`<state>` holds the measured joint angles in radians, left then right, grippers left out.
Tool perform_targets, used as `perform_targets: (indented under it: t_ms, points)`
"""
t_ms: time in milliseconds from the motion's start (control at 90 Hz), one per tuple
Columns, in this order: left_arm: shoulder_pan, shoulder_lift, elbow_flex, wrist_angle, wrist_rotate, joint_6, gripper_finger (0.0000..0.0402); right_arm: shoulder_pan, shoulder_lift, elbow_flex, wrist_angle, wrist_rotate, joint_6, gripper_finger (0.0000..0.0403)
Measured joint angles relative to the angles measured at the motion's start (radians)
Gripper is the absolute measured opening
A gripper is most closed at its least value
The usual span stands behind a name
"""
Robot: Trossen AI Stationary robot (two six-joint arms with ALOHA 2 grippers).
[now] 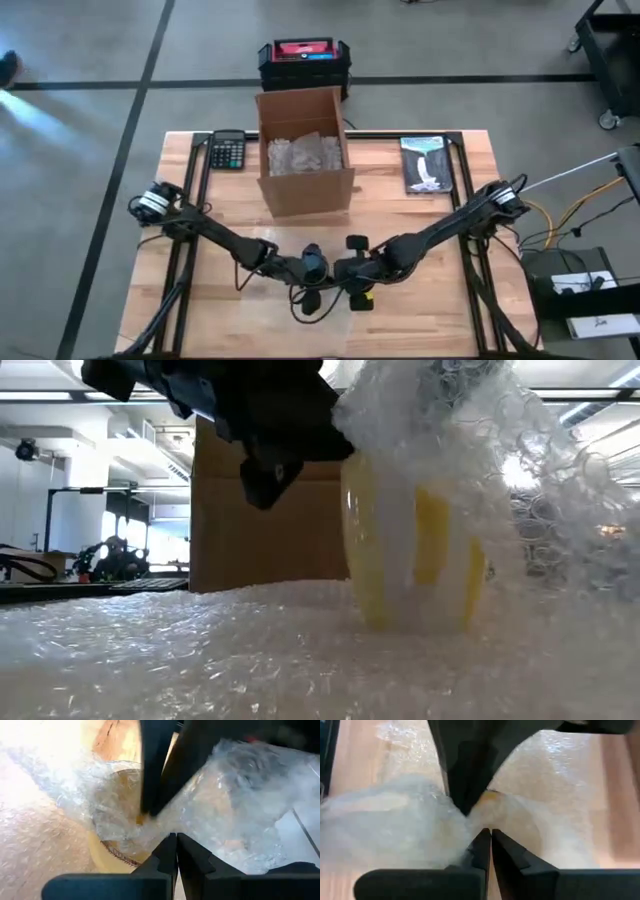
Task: Wrap mug
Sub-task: Wrap the yellow mug with the transparent bubble wrap
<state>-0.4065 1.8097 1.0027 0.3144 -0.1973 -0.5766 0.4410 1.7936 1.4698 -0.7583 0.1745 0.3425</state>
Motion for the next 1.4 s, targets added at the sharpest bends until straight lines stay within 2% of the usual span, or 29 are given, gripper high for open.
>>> perform_targets:
  t_ms: [89,244,333,700,856,1011,1089,1200,1244,1400]
  points:
    - [0.000,-0.005,-0.001,-0.001,-0.001,0.001,0.0000,0.010,-0.024,0.019,0.009,-0.020,-0.022,0.0002]
    - [0.001,-0.006,-0.002,-0.002,-0.002,0.002,0.0000,0.036,-0.042,-0.005,0.194,-0.055,-0.100,0.0002]
    - [0.001,-0.006,-0.002,-0.002,-0.002,0.002,0.0000,0.039,-0.006,-0.030,0.244,-0.058,-0.115,0.0002]
    - [0.003,-0.021,-0.004,-0.005,-0.004,-0.001,0.0000,-0.025,0.084,-0.122,0.180,-0.053,0.015,0.0002]
    - [0.001,-0.028,-0.006,-0.014,0.000,0.012,0.0000,-0.030,0.070,-0.067,0.132,-0.093,-0.009,0.0002]
    - [0.000,-0.028,-0.006,-0.017,0.004,0.014,0.0000,-0.026,-0.002,0.030,0.056,-0.103,-0.053,0.0002]
    - [0.000,-0.029,-0.006,-0.020,0.004,0.014,0.0000,-0.026,-0.022,0.044,-0.005,-0.061,-0.059,0.0002]
    - [0.000,-0.029,-0.006,-0.019,0.005,0.014,0.0000,-0.030,-0.034,0.031,-0.018,0.090,-0.062,0.0002]
    - [0.000,-0.029,-0.006,-0.020,0.005,0.014,0.0000,-0.031,-0.034,0.017,-0.017,0.116,-0.062,0.0002]
    - [0.000,-0.030,-0.006,-0.020,0.006,0.014,0.0000,-0.035,0.032,-0.029,0.036,0.026,-0.049,0.0002]
